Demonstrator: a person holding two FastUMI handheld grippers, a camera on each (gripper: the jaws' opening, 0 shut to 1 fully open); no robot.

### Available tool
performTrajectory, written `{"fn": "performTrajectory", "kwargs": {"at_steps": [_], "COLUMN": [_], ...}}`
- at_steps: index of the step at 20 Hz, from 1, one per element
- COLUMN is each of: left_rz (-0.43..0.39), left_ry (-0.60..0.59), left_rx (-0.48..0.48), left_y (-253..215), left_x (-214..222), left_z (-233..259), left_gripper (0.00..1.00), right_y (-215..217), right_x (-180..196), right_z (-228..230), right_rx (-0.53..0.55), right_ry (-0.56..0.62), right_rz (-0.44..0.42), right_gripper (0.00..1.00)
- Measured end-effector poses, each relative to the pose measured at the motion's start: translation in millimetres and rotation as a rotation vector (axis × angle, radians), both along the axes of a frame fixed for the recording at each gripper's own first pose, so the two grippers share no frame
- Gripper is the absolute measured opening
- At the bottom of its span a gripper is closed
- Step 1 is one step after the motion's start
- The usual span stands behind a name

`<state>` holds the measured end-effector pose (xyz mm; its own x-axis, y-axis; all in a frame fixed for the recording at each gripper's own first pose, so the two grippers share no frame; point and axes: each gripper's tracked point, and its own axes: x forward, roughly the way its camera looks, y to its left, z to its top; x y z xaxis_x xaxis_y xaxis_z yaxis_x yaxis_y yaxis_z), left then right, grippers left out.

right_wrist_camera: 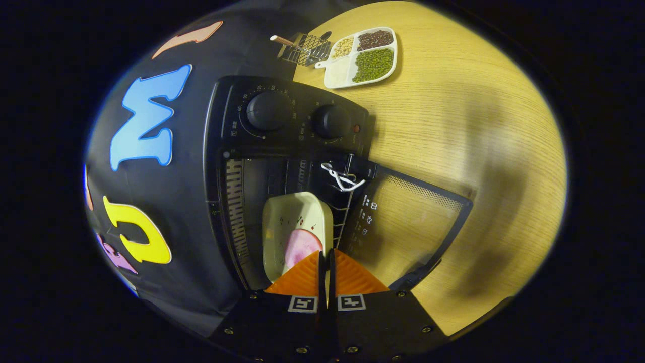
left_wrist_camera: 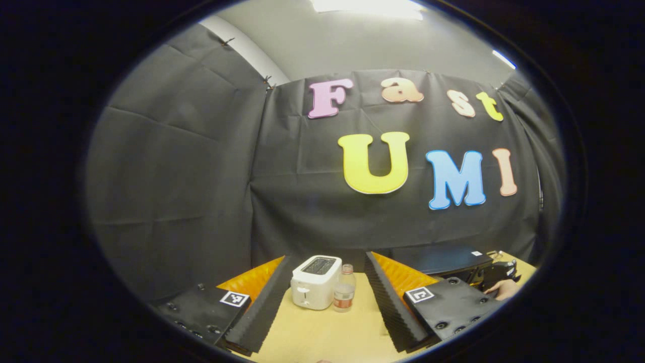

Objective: Open the electric oven with the left hand, put the food in, and close the electric oven.

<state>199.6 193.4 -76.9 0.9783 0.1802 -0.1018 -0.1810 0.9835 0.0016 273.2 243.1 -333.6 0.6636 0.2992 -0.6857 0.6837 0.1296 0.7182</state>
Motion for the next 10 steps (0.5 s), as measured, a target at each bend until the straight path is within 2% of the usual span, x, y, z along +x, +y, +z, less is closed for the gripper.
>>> {"fn": "performTrajectory", "kwargs": {"at_steps": [6,10], "left_rz": [0.054,0.085], "left_ry": [0.023,0.034], "left_rx": [0.033,0.024], "left_y": [31,41], "left_x": [-8,-17], "left_z": [-3,-8], "left_gripper": [1.0,1.0], "right_y": [-4,8], "right_x": [29,43], "right_z": [-9,-11], "right_rx": [-0.056,-0.038], "right_ry": [-0.013,-0.021], "right_rz": [-0.126,-0.139], "right_gripper": [0.01,0.0]}}
